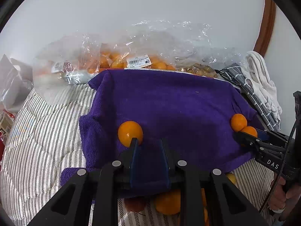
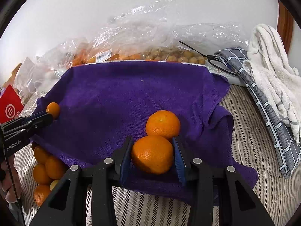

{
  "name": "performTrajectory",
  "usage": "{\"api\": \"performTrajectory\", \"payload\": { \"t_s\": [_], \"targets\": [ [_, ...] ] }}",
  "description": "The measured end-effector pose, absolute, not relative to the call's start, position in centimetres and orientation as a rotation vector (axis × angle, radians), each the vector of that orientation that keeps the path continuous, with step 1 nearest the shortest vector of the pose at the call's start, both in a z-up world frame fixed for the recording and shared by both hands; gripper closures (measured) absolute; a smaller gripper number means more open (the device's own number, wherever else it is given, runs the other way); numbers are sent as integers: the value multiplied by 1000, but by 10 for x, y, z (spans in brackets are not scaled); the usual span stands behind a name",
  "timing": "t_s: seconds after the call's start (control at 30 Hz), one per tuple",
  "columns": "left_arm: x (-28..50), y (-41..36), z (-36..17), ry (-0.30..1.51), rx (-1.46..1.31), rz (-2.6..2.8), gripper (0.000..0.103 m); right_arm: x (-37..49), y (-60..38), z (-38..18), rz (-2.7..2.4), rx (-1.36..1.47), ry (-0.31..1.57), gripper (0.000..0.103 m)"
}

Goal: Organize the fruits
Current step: 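Lower the large orange onto the towel with the right tool while the left tool lowers its small orange, then open the right tool beside the other large orange while the left tool releases its small orange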

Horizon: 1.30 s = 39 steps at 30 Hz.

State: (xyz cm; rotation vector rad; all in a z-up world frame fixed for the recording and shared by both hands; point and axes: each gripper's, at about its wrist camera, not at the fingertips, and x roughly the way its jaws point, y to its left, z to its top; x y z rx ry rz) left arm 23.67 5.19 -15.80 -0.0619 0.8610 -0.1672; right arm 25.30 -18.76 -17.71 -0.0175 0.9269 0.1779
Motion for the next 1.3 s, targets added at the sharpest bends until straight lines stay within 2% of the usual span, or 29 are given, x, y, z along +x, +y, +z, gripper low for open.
{"api": "performTrajectory", "payload": {
  "t_s": [0.47,0.7,0.87,1.3],
  "targets": [
    [236,50,-159,865,-60,-170,81,253,-188,-177,178,-19,926,61],
    [237,52,-159,874,-76,-178,80,252,-188,-177,192,-18,919,52],
    [236,54,-157,867,-94,-182,65,248,-185,-175,200,-25,910,44],
    [230,63,-151,807,-156,-193,60,241,-190,-162,210,15,869,31]
  ]
}}
